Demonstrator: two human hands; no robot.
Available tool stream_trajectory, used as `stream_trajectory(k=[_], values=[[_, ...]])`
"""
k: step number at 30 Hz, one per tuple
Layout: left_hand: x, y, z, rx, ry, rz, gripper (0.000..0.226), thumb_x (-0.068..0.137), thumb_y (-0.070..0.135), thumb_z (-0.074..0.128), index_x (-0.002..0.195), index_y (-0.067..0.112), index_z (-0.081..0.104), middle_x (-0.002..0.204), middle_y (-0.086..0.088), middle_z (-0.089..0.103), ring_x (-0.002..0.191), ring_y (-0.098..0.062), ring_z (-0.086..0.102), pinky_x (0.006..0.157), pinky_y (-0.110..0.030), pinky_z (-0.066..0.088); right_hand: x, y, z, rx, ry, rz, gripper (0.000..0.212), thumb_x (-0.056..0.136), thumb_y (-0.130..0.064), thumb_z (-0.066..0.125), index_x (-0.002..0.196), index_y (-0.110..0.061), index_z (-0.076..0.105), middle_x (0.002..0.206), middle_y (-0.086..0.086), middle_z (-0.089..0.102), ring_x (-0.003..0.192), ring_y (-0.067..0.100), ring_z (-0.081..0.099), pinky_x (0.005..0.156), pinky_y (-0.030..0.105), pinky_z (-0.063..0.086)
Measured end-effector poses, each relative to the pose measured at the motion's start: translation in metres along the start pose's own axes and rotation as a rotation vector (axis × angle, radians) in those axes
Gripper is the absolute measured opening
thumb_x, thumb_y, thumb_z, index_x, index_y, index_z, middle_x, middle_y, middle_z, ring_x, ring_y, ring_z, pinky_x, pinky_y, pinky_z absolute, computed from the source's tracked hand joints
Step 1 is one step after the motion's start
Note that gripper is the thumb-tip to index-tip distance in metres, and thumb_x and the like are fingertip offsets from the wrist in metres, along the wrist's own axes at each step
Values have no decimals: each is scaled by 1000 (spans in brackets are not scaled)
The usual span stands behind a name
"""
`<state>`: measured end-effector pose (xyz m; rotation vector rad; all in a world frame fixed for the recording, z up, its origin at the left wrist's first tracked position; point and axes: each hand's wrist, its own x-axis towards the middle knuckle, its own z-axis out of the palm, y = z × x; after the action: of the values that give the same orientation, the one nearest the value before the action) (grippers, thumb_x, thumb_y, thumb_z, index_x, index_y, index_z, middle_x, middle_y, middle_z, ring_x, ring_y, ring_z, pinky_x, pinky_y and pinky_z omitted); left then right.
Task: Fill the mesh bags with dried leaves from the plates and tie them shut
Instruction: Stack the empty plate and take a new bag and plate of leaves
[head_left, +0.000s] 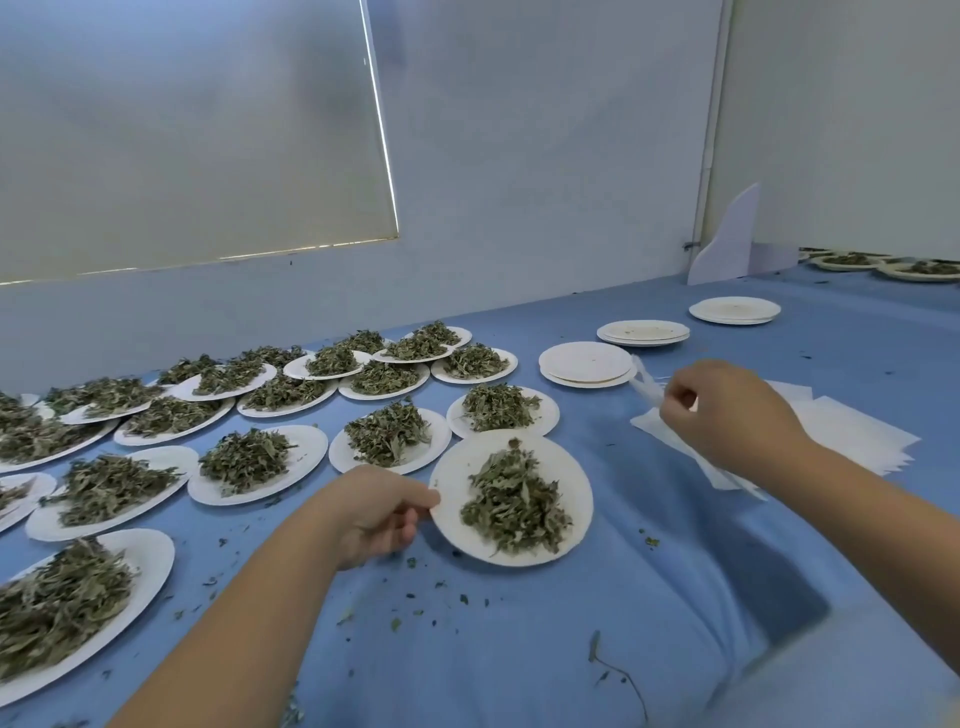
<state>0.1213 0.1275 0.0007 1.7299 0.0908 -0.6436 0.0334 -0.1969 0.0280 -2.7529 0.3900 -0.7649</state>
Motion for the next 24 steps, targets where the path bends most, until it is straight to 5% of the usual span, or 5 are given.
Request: stream_trajectory(k=[11,24], values=[[-37,-27,-65,187,63,-50,9,85,4,68,81,3,61,54,-5,54,39,-10,42,37,-17,41,14,-25,-1,-173,-46,-13,23,84,-25,49,62,-21,54,62,-4,58,62,15,52,49,26,31],[-53,-20,-72,460,41,40,20,86,20,71,83,1,66,57,-6,64,39,-15,50,40,-20,42,15,-66,-29,269,-13,-10,16,86,-21,54,74,-22,65,73,-9,63,68,10,54,57,25,41]])
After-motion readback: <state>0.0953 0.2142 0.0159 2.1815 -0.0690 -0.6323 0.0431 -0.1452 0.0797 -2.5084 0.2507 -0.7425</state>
